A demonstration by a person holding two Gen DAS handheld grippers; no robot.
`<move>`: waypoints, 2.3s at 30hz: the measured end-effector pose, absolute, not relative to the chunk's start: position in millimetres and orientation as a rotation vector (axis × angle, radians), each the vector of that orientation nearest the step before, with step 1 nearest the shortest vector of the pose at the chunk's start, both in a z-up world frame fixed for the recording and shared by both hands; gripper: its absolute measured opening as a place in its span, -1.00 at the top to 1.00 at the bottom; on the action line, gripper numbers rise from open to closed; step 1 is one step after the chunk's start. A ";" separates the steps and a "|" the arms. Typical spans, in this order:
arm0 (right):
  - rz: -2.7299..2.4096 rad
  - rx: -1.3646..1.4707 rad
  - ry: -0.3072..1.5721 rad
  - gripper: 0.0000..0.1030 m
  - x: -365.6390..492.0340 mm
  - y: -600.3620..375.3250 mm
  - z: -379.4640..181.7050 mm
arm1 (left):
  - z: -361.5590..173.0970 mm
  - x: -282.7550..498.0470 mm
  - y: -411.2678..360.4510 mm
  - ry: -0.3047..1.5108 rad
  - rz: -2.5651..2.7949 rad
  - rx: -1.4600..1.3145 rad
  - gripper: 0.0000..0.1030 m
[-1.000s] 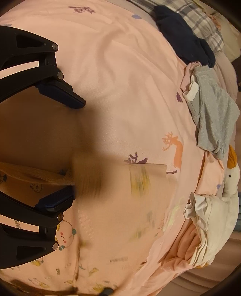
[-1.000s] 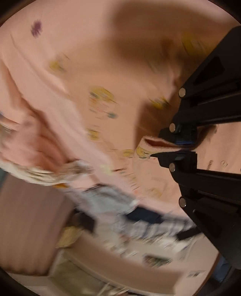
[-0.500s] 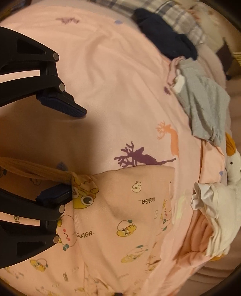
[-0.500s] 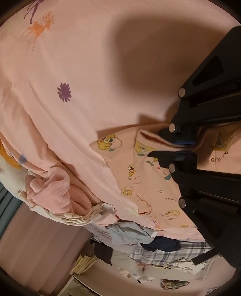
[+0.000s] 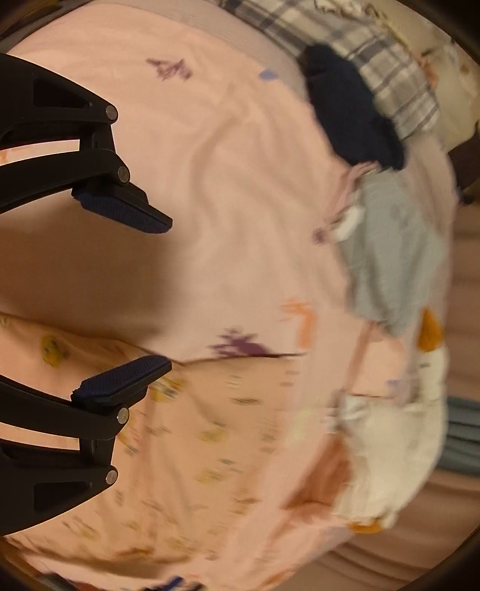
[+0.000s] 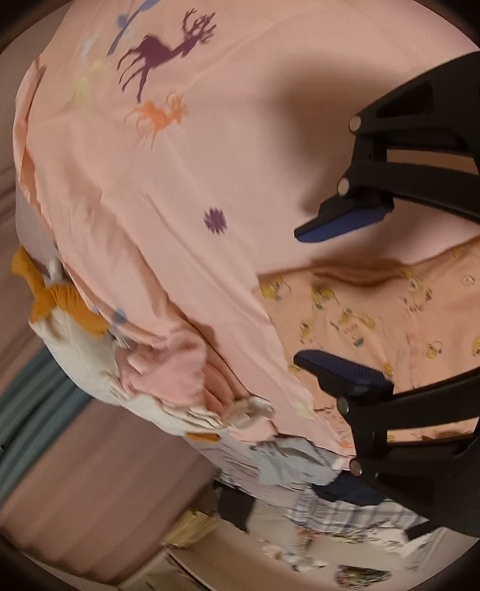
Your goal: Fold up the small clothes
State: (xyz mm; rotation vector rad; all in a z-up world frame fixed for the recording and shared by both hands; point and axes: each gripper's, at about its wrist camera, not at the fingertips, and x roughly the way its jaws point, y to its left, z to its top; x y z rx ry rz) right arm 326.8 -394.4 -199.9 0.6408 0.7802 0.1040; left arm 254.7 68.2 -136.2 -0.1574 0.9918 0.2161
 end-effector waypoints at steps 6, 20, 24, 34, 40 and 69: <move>0.317 0.624 0.833 0.39 334.2 -343.4 -201.1 | -121.4 284.4 31.2 0.883 0.066 -0.278 -0.36; 0.314 0.279 1.076 1.00 351.8 -305.2 -252.6 | -209.0 331.1 4.5 1.062 0.032 -0.130 -0.47; 0.291 0.263 1.117 1.00 329.7 -314.2 -245.8 | -203.1 298.5 34.7 1.101 0.159 -0.150 -0.46; 0.005 0.429 1.226 -0.77 214.4 -339.0 -195.4 | -165.3 183.8 61.2 1.138 -0.016 -0.396 -0.44; -0.013 0.612 1.264 -0.76 126.9 -356.3 -225.9 | -202.4 133.0 61.5 1.246 -0.063 -0.569 -0.44; 0.093 0.856 1.125 -0.96 49.4 -307.8 -250.9 | -205.6 22.2 39.3 1.218 -0.204 -0.707 -0.44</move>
